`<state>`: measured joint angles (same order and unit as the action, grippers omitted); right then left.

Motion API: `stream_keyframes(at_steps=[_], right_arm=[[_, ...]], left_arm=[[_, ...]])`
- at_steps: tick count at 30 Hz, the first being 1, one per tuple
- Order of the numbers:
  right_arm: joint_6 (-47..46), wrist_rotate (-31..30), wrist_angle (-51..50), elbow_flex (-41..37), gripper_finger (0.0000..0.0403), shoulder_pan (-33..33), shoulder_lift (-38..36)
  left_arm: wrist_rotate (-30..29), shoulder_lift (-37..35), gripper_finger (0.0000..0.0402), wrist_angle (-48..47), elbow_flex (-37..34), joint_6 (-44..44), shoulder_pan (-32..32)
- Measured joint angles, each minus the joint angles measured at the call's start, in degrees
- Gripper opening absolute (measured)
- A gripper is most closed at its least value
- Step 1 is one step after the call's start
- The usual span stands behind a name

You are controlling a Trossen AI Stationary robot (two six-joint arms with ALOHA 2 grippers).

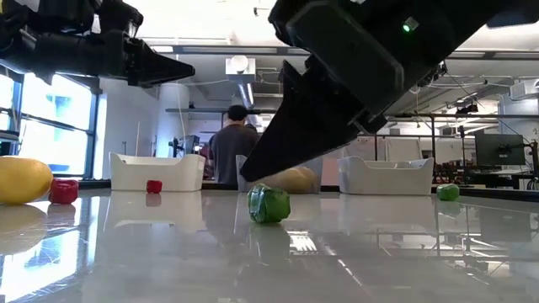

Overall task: Sort produce into baskets
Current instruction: Put the green bell pepper into the gray bin

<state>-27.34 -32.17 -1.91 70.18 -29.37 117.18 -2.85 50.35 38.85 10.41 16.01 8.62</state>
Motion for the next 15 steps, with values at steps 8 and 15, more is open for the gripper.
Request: stream_keyframes(at_steps=[8,15], right_arm=[[-6.9,-1.2,-4.7,3.9,0.0243,-2.0,2.9],[-13.5,-1.8,-5.9,2.1,0.0227,-1.9,2.9]], left_arm=[[0.0,0.0,0.0131,-0.1,0.0,-1.4,0.0],[0.0,0.0,0.0131,-0.4,0.0,-2.5,0.0]])
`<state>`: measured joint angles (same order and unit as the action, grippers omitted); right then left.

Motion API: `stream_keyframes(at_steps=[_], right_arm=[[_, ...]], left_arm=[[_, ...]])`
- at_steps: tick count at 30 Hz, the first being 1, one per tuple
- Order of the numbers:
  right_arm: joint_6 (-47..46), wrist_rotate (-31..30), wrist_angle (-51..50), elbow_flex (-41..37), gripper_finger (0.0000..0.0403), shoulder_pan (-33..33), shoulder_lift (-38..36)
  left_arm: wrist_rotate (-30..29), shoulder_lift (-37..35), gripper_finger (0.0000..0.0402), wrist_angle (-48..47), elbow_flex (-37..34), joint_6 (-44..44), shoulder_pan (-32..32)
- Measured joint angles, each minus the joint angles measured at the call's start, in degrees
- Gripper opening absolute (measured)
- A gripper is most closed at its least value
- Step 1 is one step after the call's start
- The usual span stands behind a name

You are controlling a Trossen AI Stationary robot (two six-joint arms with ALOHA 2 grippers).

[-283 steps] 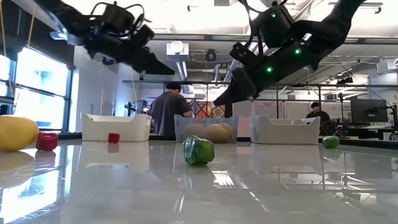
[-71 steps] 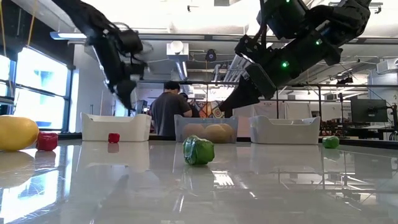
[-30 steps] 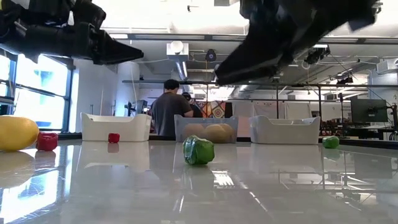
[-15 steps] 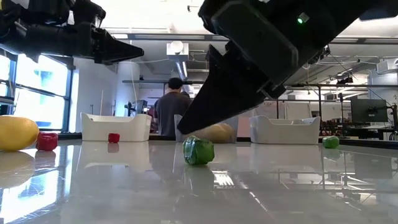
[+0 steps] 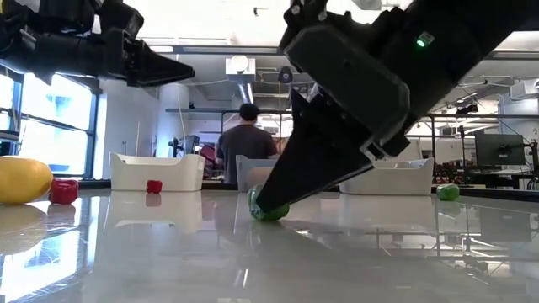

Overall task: Sort produce into baskets
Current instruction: Put the green bell pepper into the gray bin

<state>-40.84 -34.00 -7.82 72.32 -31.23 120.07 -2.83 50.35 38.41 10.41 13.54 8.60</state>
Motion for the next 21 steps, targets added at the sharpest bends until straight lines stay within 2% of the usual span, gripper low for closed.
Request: stream_keyframes(at_steps=[4,10,21], right_arm=[[-0.3,0.2,-0.2,0.0,0.0194,0.5,0.0],[0.9,2.0,-0.6,0.0,0.0121,2.8,0.0],[12.8,3.5,-0.8,0.0,0.0007,9.2,0.0]], left_arm=[[-0.5,0.0,0.0131,-0.8,0.0,0.1,0.0],[-3.9,0.0,0.0131,-1.4,0.0,2.7,0.0],[-6.4,0.0,0.0131,-1.4,0.0,7.6,1.2]])
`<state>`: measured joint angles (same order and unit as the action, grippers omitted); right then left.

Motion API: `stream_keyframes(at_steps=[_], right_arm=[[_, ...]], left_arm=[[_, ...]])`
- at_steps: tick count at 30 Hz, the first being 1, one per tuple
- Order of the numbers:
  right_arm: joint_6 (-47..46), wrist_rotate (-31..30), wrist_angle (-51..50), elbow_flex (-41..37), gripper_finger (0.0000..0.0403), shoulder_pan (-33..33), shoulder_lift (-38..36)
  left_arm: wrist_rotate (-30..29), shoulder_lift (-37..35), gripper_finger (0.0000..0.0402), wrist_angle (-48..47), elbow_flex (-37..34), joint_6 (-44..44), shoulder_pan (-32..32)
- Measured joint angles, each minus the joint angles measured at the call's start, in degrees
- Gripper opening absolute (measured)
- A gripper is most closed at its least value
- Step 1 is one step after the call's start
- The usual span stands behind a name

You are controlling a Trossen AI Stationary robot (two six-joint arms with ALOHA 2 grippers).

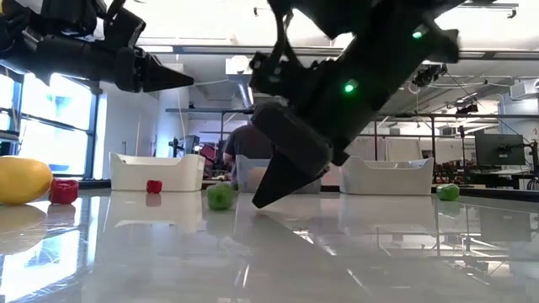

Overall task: Sort produce into baskets
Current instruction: Put the green bell pepper into the gray bin

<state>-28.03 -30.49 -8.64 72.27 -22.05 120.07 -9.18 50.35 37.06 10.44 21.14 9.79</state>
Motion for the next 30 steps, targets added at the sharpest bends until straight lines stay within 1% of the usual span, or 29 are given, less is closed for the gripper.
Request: stream_keyframes(at_steps=[2,6,7,9,12,15,18,21,23,25,26,28,30], right_arm=[[2.4,1.8,0.0,0.0,0.0004,1.3,0.0],[4.2,9.0,-0.3,0.0,0.0024,4.3,-0.3],[4.9,10.2,-0.8,0.1,0.0032,4.8,-0.4],[6.8,10.7,-1.2,0.1,0.0055,5.7,-0.4],[7.5,12.2,-0.7,0.1,0.0099,7.3,-0.7],[9.2,12.3,2.4,0.0,0.0149,7.9,-0.5],[13.0,11.0,6.0,-0.1,0.0193,8.0,-0.3],[21.7,8.8,9.8,-0.1,0.0222,8.0,-0.3],[27.5,8.7,11.9,-0.1,0.0231,8.3,-0.3],[32.0,10.9,13.2,-0.1,0.0233,9.0,-0.3],[33.7,13.0,13.4,-0.1,0.0232,9.7,-0.3],[35.9,18.9,13.7,-0.1,0.023,11.3,-0.3],[36.0,24.7,14.9,-0.1,0.0226,13.0,-0.2]], left_arm=[[0.0,0.0,0.0131,0.0,0.0,-0.4,0.5],[0.0,0.0,0.0131,-1.1,0.0,-0.7,1.1],[0.0,0.0,0.0131,-1.2,0.0,-0.1,1.2],[0.0,0.0,0.0131,-1.2,0.0,0.8,1.5],[0.0,0.0,0.0131,-1.2,0.0,1.0,2.0],[0.0,0.0,0.0131,-1.3,0.0,1.0,2.3],[0.0,0.0,0.0131,-1.3,0.0,1.0,2.3],[0.0,0.0,0.0131,-1.3,0.0,1.0,2.3],[0.0,0.0,0.0131,-1.3,0.0,0.7,2.3],[0.0,0.0,0.0131,-1.3,0.0,0.5,2.3],[0.0,0.0,0.0131,-1.3,0.0,0.5,2.3],[0.0,0.0,0.0131,-1.3,0.0,0.5,2.3],[0.0,0.0,0.0131,-1.3,0.0,0.5,2.3]])
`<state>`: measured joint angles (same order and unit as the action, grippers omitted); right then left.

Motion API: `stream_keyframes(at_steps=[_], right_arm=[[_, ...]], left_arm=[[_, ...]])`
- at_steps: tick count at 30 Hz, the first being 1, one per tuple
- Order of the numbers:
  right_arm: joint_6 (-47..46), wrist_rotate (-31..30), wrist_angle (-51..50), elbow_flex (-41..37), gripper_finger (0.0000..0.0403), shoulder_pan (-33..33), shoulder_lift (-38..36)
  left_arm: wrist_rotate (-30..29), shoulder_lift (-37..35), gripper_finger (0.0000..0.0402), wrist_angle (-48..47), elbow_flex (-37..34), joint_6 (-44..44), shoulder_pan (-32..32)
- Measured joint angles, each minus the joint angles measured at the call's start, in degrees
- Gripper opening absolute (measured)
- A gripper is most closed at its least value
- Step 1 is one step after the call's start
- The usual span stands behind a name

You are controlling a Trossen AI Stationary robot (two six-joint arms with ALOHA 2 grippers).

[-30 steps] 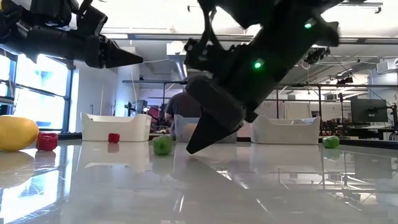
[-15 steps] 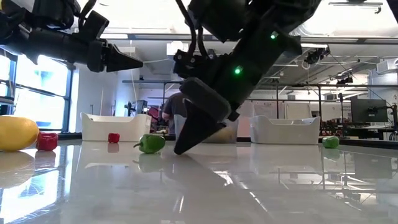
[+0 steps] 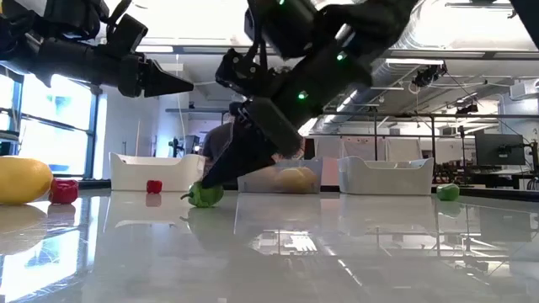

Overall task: Sort produce into baskets
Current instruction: Put the green bell pepper into the gray bin

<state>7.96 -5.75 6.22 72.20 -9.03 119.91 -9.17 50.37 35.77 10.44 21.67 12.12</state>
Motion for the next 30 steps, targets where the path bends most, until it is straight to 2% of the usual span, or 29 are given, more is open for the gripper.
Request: stream_keyframes(at_steps=[9,14,19,26,30], right_arm=[[-1.6,13.7,3.2,0.1,0.0189,4.8,3.9],[-2.0,14.8,5.5,0.1,0.0161,5.0,5.0],[-2.6,14.8,6.0,0.1,0.0112,5.0,4.9],[-2.7,8.2,-0.6,0.0,0.005,5.1,0.1],[-2.9,-2.2,-11.4,0.0,0.0045,6.4,-8.5]], left_arm=[[0.0,0.0,0.0131,-1.2,0.0,-0.5,0.0],[-0.2,0.0,0.0131,-2.2,0.0,-0.8,0.0],[-0.2,0.0,0.0131,-2.7,0.0,-1.5,0.0],[-0.4,0.0,0.0131,-2.9,0.0,-1.4,0.0],[-0.7,0.0,0.0131,-2.9,0.0,-0.5,0.1]])
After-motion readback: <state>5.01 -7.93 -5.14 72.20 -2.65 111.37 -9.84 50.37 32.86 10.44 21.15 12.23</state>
